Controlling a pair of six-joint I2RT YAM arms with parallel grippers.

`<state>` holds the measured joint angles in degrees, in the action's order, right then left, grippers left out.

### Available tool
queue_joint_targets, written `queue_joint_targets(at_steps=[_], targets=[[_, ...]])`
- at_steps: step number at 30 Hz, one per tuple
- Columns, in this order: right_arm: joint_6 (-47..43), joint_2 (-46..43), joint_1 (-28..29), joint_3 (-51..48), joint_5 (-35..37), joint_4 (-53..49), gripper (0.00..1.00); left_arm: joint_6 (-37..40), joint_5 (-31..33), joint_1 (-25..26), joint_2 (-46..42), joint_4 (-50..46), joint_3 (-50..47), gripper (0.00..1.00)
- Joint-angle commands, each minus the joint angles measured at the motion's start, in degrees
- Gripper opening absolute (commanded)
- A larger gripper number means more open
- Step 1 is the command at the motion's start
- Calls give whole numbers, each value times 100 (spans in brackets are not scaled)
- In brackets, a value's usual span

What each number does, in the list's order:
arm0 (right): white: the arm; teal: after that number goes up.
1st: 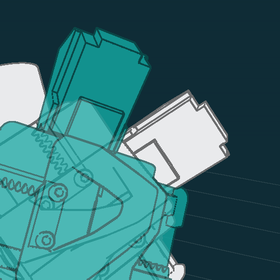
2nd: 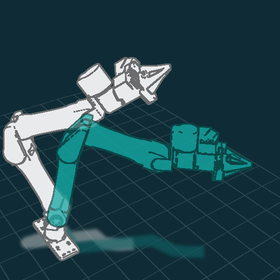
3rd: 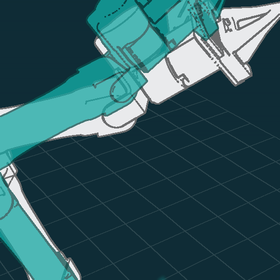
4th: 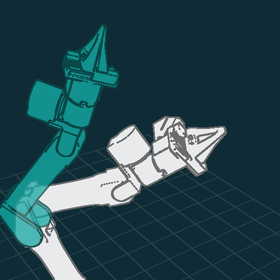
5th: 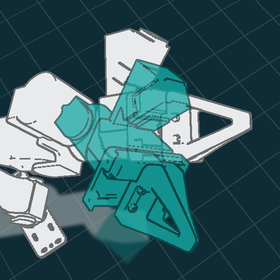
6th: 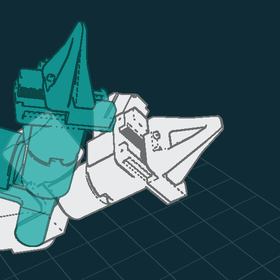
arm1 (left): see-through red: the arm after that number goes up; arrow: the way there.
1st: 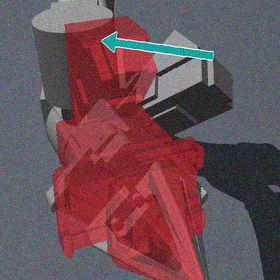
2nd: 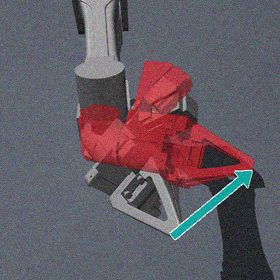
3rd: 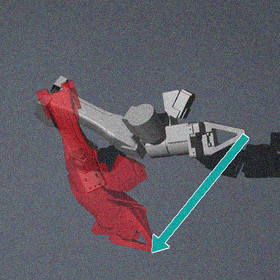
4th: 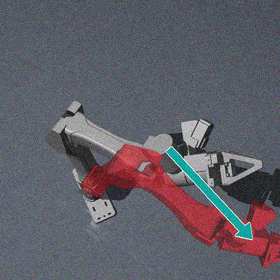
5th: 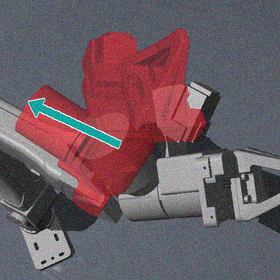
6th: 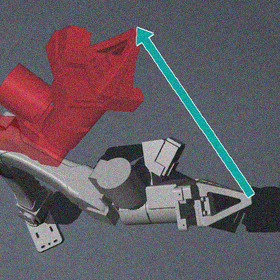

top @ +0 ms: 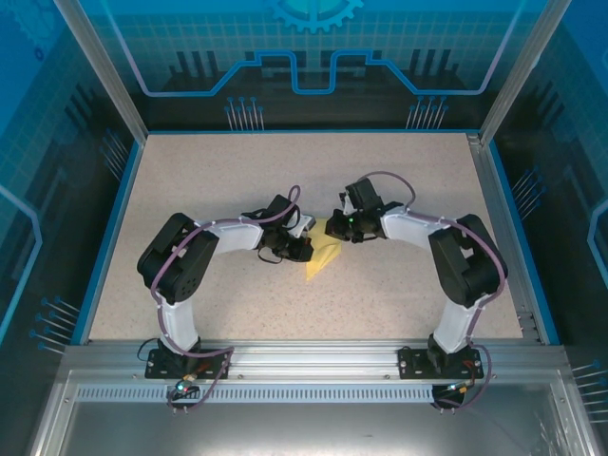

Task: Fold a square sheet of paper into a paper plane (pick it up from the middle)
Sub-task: Third fold the triangle at the center of the table.

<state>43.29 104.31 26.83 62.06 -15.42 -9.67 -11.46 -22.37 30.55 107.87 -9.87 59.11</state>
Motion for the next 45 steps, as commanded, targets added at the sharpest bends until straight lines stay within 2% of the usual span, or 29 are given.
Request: queue_joint_targets(at_steps=[1,6,16,23,45], targets=[[-520,404,-122,496,41,-906,0,186,-44,30,44,-243,116,5],[-881,901,-134,1110,452,-1636,0,207,-48,30,48,-267,144,5],[-1190,1295,-122,1333,629,-1949,0,258,-74,32,-64,-356,331,5],[-1235,1260,-116,1300,663,-1987,0,255,-10,37,26,-472,492,5],[-1193,1207,-90,1238,619,-1960,0,64,101,35,146,-381,177,5]])
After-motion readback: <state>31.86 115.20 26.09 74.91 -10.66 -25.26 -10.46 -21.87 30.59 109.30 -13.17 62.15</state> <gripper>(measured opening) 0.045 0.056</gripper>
